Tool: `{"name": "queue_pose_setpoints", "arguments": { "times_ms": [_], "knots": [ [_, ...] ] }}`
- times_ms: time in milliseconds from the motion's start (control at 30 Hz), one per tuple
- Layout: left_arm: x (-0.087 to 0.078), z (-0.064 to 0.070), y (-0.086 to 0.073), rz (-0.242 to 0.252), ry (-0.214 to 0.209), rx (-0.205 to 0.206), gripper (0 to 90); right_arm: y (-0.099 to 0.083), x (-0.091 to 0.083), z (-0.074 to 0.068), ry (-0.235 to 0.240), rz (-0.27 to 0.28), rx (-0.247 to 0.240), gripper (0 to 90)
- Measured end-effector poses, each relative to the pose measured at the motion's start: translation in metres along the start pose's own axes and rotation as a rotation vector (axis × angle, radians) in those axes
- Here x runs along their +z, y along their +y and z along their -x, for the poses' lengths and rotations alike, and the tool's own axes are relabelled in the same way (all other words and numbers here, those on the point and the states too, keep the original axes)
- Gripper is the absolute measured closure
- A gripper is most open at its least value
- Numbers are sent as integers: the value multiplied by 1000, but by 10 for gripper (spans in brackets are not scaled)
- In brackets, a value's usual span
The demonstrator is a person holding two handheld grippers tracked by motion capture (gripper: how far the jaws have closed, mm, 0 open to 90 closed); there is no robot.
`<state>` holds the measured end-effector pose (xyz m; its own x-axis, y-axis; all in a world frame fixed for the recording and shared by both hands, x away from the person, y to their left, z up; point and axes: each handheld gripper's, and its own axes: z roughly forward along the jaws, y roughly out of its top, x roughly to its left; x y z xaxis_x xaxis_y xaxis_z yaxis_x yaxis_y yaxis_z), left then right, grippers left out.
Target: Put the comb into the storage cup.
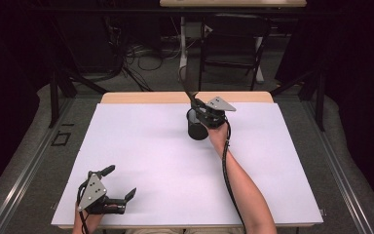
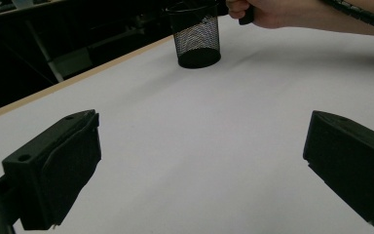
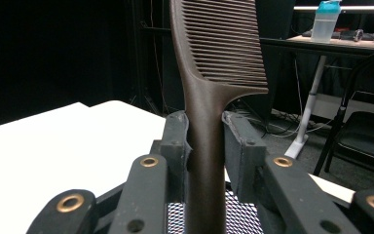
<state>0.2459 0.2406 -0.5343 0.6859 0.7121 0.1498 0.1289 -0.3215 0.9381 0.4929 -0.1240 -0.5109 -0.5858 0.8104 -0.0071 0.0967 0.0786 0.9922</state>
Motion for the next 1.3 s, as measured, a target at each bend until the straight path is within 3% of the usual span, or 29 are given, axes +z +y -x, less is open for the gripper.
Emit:
{"name": "queue_pose_setpoints", "arguments": {
  "times_ms": [1100,1300],
  "knots": [
    [0,0,0,0,0,1,5,-5,-2,0,-10,-30,-4,716],
    [-1,0,0,1,1,3,5,-3,-8,-3,6,-62,-1,552]
  ]
}}
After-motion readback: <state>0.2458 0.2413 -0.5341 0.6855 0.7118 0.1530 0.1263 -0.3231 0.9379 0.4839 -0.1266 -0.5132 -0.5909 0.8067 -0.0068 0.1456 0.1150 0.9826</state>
